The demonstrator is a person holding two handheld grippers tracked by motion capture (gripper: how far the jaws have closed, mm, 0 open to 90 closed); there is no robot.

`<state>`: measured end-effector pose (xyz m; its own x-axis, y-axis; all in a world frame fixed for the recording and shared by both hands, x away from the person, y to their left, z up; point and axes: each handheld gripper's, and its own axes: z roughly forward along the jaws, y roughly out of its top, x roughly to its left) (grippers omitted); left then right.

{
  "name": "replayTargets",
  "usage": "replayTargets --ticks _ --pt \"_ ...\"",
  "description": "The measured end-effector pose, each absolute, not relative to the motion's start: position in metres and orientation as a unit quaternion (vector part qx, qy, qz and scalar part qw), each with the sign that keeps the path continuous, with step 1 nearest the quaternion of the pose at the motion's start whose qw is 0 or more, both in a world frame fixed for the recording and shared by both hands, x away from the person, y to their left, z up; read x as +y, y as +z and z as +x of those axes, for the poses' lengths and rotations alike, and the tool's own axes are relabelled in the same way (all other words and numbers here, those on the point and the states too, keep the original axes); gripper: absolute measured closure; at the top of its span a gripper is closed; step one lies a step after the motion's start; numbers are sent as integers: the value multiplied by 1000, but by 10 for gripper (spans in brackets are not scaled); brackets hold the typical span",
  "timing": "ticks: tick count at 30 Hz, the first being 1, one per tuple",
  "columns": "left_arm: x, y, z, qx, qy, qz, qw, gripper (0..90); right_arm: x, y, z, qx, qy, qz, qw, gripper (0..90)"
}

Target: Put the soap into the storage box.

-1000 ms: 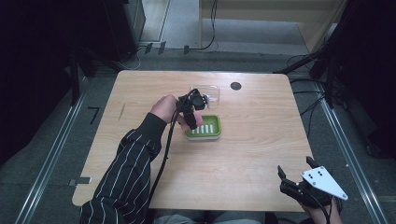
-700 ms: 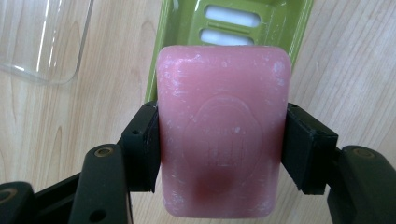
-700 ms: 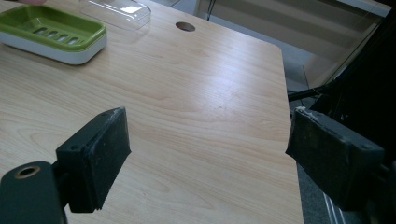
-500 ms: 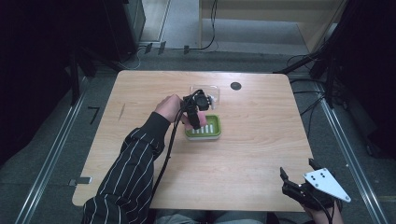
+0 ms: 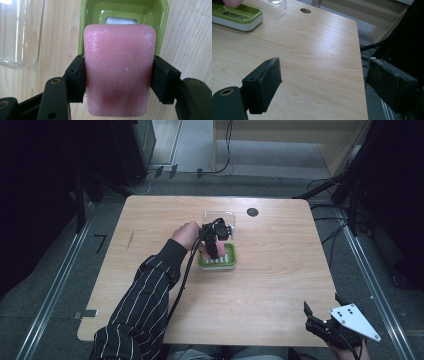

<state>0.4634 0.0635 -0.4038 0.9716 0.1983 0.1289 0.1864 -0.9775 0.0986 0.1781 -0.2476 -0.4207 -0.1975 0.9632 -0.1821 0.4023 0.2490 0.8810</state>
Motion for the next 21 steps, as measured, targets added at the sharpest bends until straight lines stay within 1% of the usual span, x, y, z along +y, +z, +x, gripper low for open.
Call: replayTargets --ticks 2,15,21 --pt "62 -405 463 91 76 992 45 385 -248 -421 178 686 357 497 392 135" --pt "57 -418 465 81 62 994 45 385 -248 -421 177 687 355 498 392 135" --pt "55 -422 465 74 67 994 43 385 -249 -421 177 686 356 497 394 135"
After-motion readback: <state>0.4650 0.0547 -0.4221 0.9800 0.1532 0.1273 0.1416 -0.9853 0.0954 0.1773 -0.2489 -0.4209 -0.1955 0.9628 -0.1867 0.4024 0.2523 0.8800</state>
